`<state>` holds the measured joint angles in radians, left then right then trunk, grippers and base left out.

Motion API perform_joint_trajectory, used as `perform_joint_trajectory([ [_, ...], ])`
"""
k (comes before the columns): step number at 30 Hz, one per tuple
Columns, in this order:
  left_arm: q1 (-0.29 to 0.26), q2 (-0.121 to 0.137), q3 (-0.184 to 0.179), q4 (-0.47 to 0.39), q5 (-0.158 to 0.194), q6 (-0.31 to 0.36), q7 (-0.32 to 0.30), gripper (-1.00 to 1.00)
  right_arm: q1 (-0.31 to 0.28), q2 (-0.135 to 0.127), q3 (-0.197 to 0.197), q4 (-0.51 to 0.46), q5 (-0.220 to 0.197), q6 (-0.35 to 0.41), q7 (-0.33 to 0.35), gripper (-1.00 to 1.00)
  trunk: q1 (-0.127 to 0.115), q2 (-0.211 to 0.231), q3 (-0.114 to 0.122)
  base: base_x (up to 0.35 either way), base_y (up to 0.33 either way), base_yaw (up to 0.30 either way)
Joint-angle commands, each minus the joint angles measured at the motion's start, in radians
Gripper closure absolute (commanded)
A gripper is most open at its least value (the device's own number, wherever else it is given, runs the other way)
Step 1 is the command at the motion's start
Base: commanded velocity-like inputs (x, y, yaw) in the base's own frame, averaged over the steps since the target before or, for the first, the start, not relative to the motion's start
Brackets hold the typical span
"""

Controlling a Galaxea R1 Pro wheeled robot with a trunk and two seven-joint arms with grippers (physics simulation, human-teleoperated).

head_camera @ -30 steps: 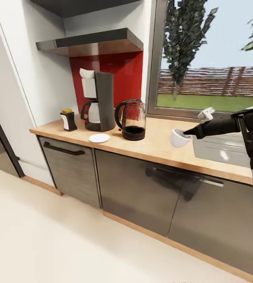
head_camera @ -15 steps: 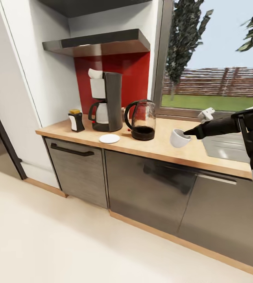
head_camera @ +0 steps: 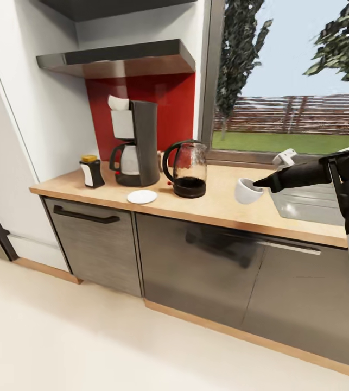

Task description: Set up a coffee station on the kitchen countertop: keep the coffee maker on the countertop, move the bottle of coffee from the kitchen shelf to the counter next to the coffee maker, place a paper coffee filter on top of the coffee maker, put the saucer next to the coffee maker with the coffee cup on the saucer, and place the electric kettle next to the coffee maker.

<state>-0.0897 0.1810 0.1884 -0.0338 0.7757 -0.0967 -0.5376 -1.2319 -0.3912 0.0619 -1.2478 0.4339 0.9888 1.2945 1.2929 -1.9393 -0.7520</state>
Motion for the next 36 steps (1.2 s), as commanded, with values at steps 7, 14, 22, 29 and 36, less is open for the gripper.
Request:
perform_joint_trajectory([
  [7,-0.001,0.0,0.008,0.002,-0.007,-0.003,-0.004,-1.0,-0.001,0.0,0.001,-0.001,0.009,0.008,0.009,1.0,0.0,0.0,0.0,0.238,0.212,-0.056],
  [14,-0.001,0.0,0.008,0.002,-0.007,-0.003,-0.004,-1.0,-0.001,0.0,0.001,-0.001,0.009,0.008,0.009,1.0,0.0,0.0,0.004,0.052,0.287,-0.238],
  [22,-0.001,0.0,0.008,0.002,-0.007,-0.003,-0.004,-1.0,-0.001,0.0,0.001,0.0,0.009,0.008,0.009,1.0,0.0,0.0,0.01,0.002,0.294,-0.258],
  [29,-0.001,0.0,0.008,0.002,-0.007,-0.003,-0.004,-1.0,0.0,-0.003,-0.002,0.0,0.009,0.008,0.009,1.0,0.0,0.0,0.011,0.0,0.219,-0.053],
  [36,-0.001,0.0,0.008,0.002,-0.007,-0.003,-0.004,-1.0,0.0,-0.003,-0.002,0.0,0.009,0.008,0.009,1.0,0.0,0.0,0.016,0.0,0.154,-0.135],
])
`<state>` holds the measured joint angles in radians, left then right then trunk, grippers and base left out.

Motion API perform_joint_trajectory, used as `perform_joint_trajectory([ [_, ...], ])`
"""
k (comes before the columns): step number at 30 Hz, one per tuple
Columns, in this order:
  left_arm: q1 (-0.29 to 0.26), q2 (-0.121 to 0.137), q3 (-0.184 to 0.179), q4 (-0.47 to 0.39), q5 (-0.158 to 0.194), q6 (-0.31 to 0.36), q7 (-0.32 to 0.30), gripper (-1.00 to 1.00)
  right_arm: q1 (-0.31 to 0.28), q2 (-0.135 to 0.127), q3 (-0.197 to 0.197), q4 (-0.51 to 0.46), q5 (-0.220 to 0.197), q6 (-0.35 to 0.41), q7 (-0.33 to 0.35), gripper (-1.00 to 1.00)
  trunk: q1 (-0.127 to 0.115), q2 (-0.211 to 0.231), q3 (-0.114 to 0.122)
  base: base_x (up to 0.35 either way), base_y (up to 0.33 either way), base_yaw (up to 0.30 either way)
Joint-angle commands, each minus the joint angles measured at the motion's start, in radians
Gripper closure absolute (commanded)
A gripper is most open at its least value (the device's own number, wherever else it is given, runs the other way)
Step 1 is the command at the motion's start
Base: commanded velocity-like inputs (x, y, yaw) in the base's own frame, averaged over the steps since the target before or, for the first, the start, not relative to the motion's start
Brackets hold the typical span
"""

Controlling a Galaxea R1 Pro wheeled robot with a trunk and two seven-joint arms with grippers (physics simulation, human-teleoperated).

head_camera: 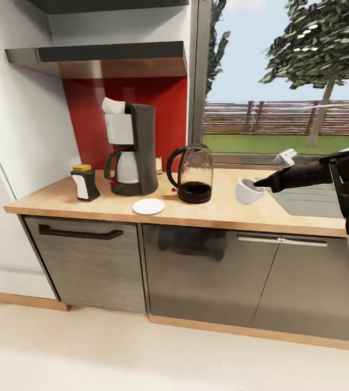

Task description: Set up a coffee station on the kitchen countertop: keep the coffee maker on the countertop, move the bottle of coffee from the kitchen shelf to the counter next to the coffee maker, place a paper coffee filter on top of the coffee maker, put the saucer next to the coffee maker with the coffee cup on the saucer, and place the electric kettle next to the coffee maker.

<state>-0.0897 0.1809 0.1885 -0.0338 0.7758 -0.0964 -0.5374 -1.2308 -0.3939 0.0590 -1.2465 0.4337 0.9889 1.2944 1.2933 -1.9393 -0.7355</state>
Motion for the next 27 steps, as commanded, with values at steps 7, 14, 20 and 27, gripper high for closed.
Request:
perform_joint_trajectory([
  [7,-0.001,0.0,0.008,0.002,-0.007,-0.003,-0.004,-1.0,-0.001,0.0,0.001,-0.001,0.01,0.008,0.009,1.0,0.0,0.0,0.005,0.0,0.054,-0.194],
  [14,-0.001,0.0,0.008,0.002,-0.007,-0.003,-0.004,-1.0,-0.001,0.0,0.001,-0.001,0.01,0.009,0.009,1.0,0.0,0.0,0.006,0.0,0.258,-0.037],
  [20,-0.001,0.0,0.008,0.002,-0.007,-0.003,-0.004,-1.0,-0.001,0.0,0.001,-0.001,0.01,0.008,0.009,1.0,0.0,0.0,0.006,0.0,0.304,-0.042],
  [27,-0.001,0.0,0.008,0.002,-0.007,-0.003,-0.004,-1.0,-0.001,0.0,0.001,-0.001,0.01,0.009,0.009,1.0,0.0,0.0,0.009,0.0,0.144,-0.222],
])
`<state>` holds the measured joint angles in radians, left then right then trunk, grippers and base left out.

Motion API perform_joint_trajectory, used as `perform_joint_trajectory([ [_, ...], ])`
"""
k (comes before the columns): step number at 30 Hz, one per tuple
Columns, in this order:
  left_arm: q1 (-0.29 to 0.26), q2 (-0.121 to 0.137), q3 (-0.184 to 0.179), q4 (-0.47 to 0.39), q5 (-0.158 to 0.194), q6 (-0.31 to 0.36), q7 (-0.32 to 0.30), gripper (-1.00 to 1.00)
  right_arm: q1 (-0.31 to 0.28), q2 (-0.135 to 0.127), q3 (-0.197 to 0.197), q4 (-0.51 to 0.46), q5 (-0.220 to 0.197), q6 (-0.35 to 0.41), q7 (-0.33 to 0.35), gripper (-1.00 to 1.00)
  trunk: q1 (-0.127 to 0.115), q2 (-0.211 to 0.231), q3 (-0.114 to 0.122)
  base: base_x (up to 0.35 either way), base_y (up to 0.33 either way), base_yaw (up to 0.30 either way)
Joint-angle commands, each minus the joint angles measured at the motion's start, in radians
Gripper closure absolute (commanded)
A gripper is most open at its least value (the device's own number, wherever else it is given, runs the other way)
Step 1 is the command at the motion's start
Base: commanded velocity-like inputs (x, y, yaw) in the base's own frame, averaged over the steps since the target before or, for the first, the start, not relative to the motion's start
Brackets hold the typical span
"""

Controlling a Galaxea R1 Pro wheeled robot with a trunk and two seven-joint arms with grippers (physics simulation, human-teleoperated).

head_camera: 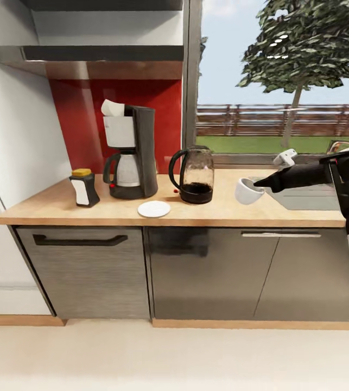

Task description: Set up a coffee station on the kitchen countertop: keep the coffee maker on the countertop, move the bottle of coffee from the kitchen shelf to the counter next to the coffee maker, place a paper coffee filter on top of the coffee maker, put the saucer next to the coffee maker with the coffee cup on the saucer, and place the electric kettle next to the coffee maker.

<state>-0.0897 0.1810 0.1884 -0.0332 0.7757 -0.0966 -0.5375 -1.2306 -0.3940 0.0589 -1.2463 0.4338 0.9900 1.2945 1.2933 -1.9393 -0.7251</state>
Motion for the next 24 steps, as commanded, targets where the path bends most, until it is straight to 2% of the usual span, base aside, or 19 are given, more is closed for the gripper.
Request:
perform_joint_trajectory([
  [1,-0.001,0.0,0.008,0.002,-0.007,-0.003,-0.004,-1.0,-0.001,0.0,0.001,-0.001,0.009,0.008,0.009,1.0,0.0,-0.001,-0.001,0.0,0.199,-0.11],
  [14,-0.001,0.0,0.008,0.002,-0.007,-0.003,-0.004,-1.0,-0.001,0.0,0.001,-0.001,0.009,0.007,0.009,1.0,0.0,-0.001,0.0,0.0,0.295,-0.015],
  [24,-0.001,0.0,0.008,0.002,-0.007,-0.003,-0.004,-1.0,-0.001,0.0,0.001,-0.001,0.009,0.008,0.009,1.0,0.0,-0.001,0.005,0.0,0.105,-0.253],
])
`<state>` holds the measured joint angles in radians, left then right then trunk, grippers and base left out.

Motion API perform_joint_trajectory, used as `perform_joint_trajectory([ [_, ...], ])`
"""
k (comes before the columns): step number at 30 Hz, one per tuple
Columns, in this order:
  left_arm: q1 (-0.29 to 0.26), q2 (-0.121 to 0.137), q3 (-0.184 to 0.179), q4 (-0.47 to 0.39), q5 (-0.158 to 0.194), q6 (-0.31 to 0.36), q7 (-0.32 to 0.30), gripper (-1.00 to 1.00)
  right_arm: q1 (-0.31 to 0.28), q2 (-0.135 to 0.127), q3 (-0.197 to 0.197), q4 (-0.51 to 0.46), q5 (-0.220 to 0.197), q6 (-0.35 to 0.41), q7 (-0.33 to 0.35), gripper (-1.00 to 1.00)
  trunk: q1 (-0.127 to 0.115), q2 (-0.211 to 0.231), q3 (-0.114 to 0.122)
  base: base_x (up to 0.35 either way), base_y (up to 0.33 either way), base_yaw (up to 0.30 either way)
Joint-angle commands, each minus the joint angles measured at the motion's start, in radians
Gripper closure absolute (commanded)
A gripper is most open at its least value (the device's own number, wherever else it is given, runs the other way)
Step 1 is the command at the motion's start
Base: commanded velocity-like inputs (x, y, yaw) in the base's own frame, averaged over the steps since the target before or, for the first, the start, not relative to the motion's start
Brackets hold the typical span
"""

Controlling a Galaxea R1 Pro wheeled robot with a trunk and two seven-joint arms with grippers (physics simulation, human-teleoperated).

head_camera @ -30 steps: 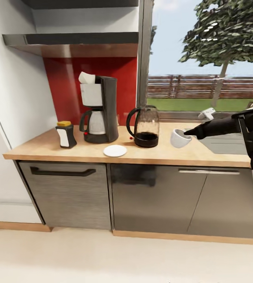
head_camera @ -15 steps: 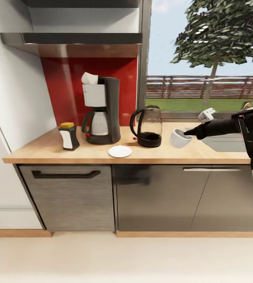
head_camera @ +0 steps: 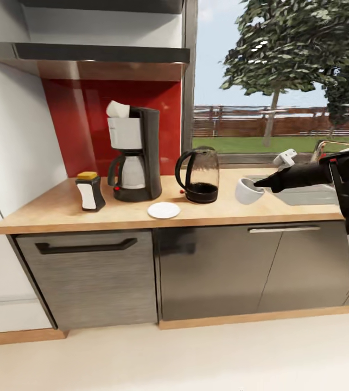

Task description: Set up a coffee station on the kitchen countertop: keep the coffee maker on the countertop, move the bottle of coffee from the kitchen shelf to the counter next to the coffee maker, place a paper coffee filter on top of the coffee maker, put the saucer next to the coffee maker with the coffee cup on the saucer, and place the electric kettle next to the coffee maker.

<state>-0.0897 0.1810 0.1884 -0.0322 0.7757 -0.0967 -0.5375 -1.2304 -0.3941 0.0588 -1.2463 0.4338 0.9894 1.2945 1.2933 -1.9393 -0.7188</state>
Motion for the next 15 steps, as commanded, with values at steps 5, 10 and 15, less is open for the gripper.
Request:
perform_joint_trajectory([
  [5,-0.001,0.0,0.008,0.001,-0.007,-0.003,-0.004,-1.0,-0.002,0.0,0.001,-0.001,0.009,0.009,0.009,1.0,0.0,-0.001,0.001,0.0,0.282,-0.157],
  [10,-0.001,0.0,0.008,0.002,-0.007,-0.003,-0.004,-1.0,-0.001,0.0,0.001,-0.001,0.009,0.008,0.009,1.0,0.0,-0.001,0.001,0.0,0.305,-0.027],
  [15,-0.001,0.0,0.008,0.002,-0.007,-0.003,-0.004,-1.0,-0.001,0.0,0.001,-0.001,0.009,0.008,0.009,1.0,0.0,-0.001,0.001,0.0,0.307,-0.005],
])
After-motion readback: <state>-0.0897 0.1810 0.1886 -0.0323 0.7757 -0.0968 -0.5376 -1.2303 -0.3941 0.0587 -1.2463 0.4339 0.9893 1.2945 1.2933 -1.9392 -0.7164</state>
